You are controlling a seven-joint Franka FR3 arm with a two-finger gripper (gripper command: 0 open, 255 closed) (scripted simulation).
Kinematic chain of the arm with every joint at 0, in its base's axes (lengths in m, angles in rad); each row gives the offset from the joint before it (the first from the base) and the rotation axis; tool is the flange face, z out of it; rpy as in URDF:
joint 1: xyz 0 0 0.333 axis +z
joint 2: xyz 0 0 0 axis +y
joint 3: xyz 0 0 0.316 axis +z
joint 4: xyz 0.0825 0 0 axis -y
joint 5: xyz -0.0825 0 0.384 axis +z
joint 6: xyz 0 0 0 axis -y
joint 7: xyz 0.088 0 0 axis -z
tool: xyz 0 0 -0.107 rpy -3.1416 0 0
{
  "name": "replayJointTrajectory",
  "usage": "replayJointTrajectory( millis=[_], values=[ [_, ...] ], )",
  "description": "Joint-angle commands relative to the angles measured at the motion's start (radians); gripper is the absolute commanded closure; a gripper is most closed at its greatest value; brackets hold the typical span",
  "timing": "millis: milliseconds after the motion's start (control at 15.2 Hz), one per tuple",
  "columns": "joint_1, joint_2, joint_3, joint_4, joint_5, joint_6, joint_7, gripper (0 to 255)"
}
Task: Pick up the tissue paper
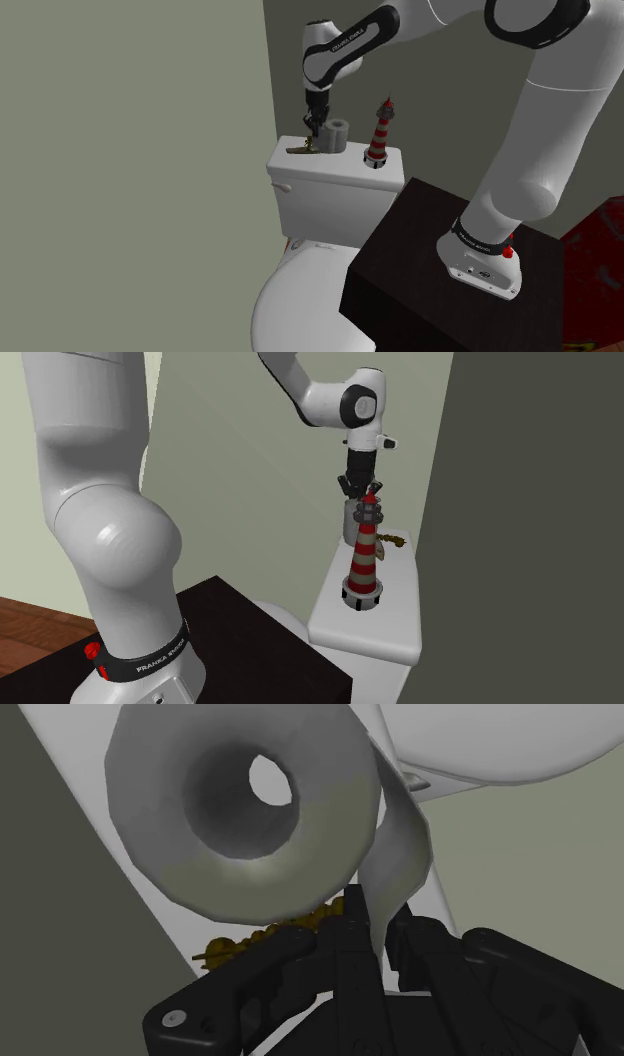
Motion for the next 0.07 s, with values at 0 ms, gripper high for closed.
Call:
replayJointTrajectory(
  millis=[0],
  values=[
    [0.001, -0.005, 0.000, 0.004, -0.001, -0.009, 0.001, 255]
  ],
)
